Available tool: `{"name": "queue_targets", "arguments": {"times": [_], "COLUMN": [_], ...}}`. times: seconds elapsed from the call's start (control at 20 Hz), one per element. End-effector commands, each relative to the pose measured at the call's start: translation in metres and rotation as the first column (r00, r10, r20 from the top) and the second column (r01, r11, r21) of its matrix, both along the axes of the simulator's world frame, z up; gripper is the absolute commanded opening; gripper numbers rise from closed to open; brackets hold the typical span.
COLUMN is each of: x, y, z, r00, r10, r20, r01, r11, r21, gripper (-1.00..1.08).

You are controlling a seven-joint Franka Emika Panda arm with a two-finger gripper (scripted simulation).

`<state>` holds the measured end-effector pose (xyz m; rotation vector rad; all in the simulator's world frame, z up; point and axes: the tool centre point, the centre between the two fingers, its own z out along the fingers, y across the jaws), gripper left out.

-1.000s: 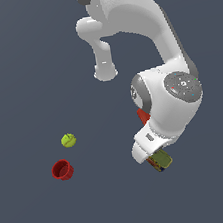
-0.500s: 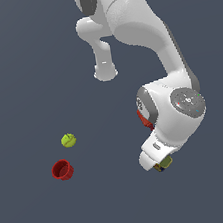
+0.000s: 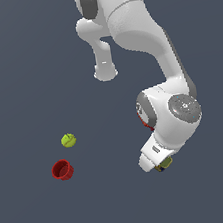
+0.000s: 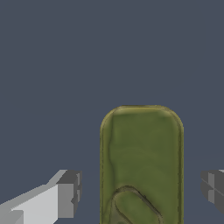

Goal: Pick up a designated object from a clutter of objects.

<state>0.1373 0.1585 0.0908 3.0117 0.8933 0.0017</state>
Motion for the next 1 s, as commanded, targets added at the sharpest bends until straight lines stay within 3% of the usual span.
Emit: {"name": "queue_targets", "arguments": {"times": [0.0, 0.45, 0.5, 0.95], "x": [-0.001, 0.0, 0.0, 0.0], "y": [0.0, 0.0, 0.0, 0.0], "z": [-0.015, -0.032, -0.032, -0.032], "r00": [1.0, 1.0, 1.0, 1.0], "r10": [0.001, 0.002, 0.002, 0.002], "r20": [-0.001, -0.001, -0.001, -0.001], "r01": [-0.001, -0.002, -0.002, -0.002], "r11": [1.0, 1.0, 1.0, 1.0], "r21": [0.0, 0.0, 0.0, 0.0], "gripper": [1.0, 1.0, -1.0, -1.0]}}
